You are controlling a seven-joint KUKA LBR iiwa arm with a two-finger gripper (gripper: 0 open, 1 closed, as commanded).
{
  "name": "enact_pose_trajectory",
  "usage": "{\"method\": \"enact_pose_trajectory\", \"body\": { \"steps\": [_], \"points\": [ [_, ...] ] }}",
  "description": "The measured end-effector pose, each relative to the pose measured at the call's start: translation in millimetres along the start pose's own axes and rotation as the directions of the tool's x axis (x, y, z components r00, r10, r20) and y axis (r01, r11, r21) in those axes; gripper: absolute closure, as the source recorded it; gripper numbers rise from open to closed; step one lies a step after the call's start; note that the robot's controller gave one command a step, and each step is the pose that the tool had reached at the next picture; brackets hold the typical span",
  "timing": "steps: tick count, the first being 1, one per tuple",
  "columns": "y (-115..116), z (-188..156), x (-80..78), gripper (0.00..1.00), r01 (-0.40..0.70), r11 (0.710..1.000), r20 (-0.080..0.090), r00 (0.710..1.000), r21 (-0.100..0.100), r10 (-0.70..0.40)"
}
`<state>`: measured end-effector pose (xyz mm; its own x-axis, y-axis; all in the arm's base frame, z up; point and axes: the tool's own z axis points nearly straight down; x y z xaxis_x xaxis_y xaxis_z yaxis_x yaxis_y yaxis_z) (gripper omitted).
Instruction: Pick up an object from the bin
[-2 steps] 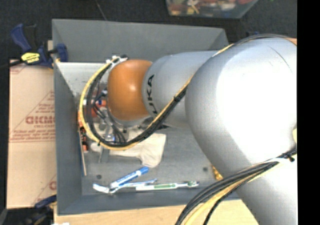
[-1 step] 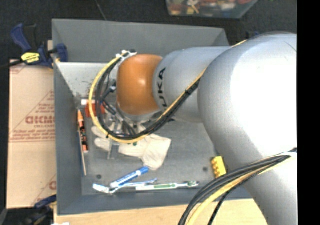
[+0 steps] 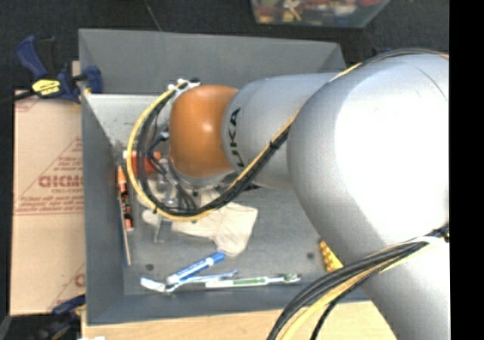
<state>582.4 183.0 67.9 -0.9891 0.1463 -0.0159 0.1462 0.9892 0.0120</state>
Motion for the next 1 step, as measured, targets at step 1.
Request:
{"method": "enact_pose_trajectory", "body": {
  "steps": [1],
  "points": [
    [-12.2, -5.6, -8.3, 1.00, 0.055, 0.998, 0.005, 0.998, 0.001, -0.055]
  ]
}}
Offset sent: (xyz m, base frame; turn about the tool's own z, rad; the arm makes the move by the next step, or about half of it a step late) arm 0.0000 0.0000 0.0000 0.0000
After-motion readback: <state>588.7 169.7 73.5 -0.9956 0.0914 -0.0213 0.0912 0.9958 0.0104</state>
